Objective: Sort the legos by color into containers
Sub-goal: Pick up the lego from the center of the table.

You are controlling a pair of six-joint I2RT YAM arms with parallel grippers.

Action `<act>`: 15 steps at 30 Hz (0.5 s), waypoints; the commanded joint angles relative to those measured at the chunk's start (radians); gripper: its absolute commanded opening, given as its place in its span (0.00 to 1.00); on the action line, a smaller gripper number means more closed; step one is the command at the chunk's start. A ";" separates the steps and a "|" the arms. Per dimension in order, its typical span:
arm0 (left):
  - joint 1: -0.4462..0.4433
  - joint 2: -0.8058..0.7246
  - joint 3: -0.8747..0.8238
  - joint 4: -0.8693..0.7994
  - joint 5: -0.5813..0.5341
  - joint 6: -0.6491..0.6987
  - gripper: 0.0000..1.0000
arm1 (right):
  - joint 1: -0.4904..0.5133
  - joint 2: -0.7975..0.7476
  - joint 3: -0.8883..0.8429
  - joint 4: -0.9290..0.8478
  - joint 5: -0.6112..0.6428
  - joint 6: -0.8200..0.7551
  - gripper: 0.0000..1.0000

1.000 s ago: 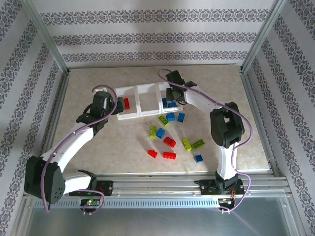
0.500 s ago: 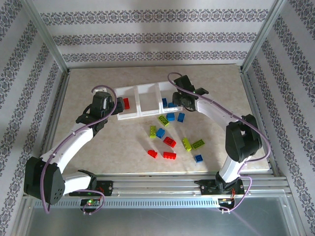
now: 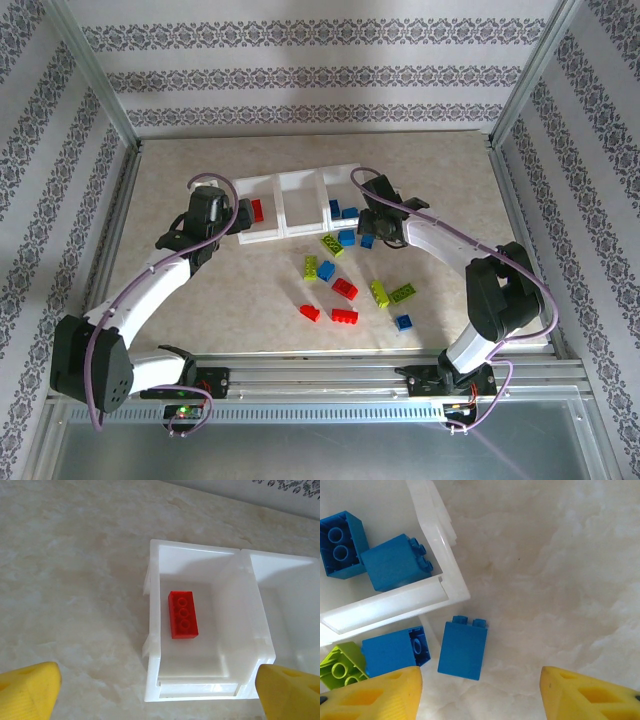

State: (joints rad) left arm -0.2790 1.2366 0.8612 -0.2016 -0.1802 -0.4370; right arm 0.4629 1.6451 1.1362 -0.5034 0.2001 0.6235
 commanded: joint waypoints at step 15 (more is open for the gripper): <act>0.019 0.008 -0.004 -0.008 0.013 -0.004 1.00 | -0.011 0.148 0.022 0.054 -0.083 0.039 0.59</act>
State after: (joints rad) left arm -0.2790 1.2400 0.8612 -0.2016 -0.1745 -0.4370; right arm 0.4603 1.7676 1.1366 -0.4583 0.1326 0.6540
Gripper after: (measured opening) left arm 0.995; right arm 0.591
